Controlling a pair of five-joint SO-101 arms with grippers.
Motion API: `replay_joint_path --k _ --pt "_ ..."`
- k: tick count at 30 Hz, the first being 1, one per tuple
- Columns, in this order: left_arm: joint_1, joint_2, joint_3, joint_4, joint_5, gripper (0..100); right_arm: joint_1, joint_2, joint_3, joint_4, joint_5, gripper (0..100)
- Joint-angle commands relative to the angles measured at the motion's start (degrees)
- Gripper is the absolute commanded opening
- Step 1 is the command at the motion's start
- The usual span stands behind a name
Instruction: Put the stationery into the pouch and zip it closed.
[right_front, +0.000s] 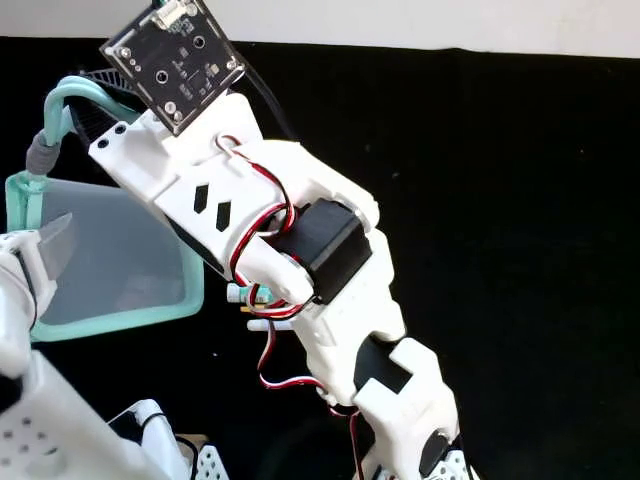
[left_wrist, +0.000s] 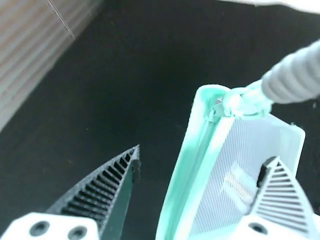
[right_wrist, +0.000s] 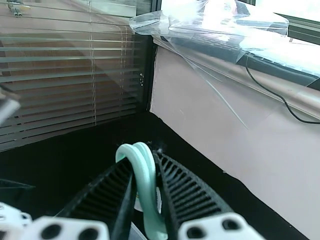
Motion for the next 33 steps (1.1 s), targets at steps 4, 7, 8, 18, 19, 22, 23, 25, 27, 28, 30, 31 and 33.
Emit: replay_joint_path --k 4,7,8,18,19,22,23,25,27,28,30,31,33 --pt "0.66 0.57 -7.96 4.22 -0.88 37 -0.13 -0.22 -1.71 -0.4 -0.7 0.9" --pt "0.57 0.57 -5.67 3.96 -2.2 37 1.01 -0.22 -1.71 0.04 -0.7 0.9" --pt "0.57 0.57 -5.05 3.96 -2.2 37 1.54 -0.22 -1.71 0.04 -0.7 0.9" --pt "0.48 0.13 -14.55 4.13 -2.2 37 2.77 -0.31 0.22 1.27 -0.7 0.8" --pt "0.48 0.13 -15.96 4.13 -2.2 37 2.86 -0.31 1.19 1.27 -0.7 0.8" --pt "-1.71 0.13 -19.03 3.96 -2.29 37 4.26 -0.31 3.12 1.27 -0.7 0.8" --pt "-3.91 0.31 -19.65 3.69 -2.2 37 4.26 -0.31 3.47 1.27 -0.79 0.8" --pt "-8.4 0.48 -20.0 3.25 -2.11 37 4.79 -0.31 3.56 1.27 -0.79 0.8" --pt "-12.44 0.48 -20.0 0.62 -1.93 33 4.97 -0.31 3.38 1.27 -0.79 0.8" --pt "-14.29 0.57 -20.0 -0.97 -1.32 30 5.05 -0.31 3.3 1.27 -0.79 0.8" --pt "-17.01 0.57 -18.95 -3.6 0.44 24 5.23 -0.31 3.21 1.27 -0.79 0.8" --pt "-17.54 0.57 -17.27 -4.92 1.14 21 5.23 -0.31 3.12 1.27 -0.79 0.8" --pt "-17.98 0.57 -12.44 -7.47 1.49 19 5.23 -0.4 3.12 1.36 -0.79 0.8"
